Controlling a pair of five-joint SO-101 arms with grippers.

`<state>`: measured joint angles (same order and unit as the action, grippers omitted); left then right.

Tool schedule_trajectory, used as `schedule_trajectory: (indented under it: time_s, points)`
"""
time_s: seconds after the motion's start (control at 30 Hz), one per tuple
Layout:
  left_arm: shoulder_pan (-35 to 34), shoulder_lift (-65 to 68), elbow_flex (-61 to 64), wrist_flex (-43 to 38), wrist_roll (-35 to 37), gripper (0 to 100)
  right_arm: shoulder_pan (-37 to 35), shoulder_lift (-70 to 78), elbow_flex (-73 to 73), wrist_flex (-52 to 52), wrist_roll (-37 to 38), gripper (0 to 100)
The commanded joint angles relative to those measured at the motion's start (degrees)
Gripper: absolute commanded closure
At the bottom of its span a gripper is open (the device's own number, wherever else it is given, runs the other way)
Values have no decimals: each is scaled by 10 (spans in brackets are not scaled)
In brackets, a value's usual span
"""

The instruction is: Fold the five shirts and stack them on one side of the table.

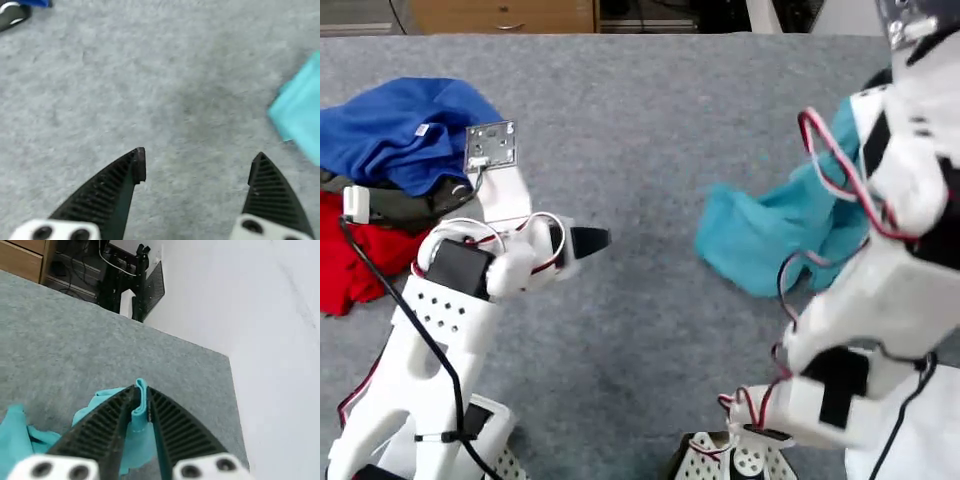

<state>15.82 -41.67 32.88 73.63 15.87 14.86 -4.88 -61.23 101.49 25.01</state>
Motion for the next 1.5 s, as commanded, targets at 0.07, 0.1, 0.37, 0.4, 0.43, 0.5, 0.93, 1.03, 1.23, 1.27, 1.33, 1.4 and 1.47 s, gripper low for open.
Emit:
schedule_trajectory:
  time_s: [0.07, 0.1, 0.37, 0.4, 0.43, 0.5, 0.93, 1.03, 1.23, 1.27, 1.33, 1.4, 1.47]
  points:
    - [12, -3, -61, -6, 9, 668, 0, -149, 18, 4, -38, 995]
    - [12, -3, -66, -6, 9, 668, 14, -171, 18, 3, -57, 995]
    - [9, -3, -49, -32, 9, 668, 64, -206, 147, -98, -151, 995]
    - [9, -3, -44, -36, 9, 668, 64, -210, 168, -115, -151, 995]
    - [9, -3, -40, -39, 9, 668, 64, -217, 183, -127, -151, 995]
    - [11, -3, -34, -40, 9, 668, 65, -236, 204, -136, -151, 995]
    - [55, 185, -60, -140, 131, 668, 153, -276, 358, -269, -66, 995]
    - [109, 266, -120, -140, 142, 668, 151, -276, 387, -287, -31, 995]
    - [218, 382, -226, -108, 143, 698, 154, -275, 448, -356, -13, 995]
    - [233, 400, -243, -91, 143, 715, 154, -275, 460, -370, -10, 995]
    - [261, 434, -268, -63, 143, 751, 154, -275, 486, -394, 9, 995]
    - [283, 464, -291, -38, 143, 784, 153, -275, 509, -418, 19, 995]
    - [300, 493, -311, -14, 143, 810, 152, -275, 531, -442, 21, 995]
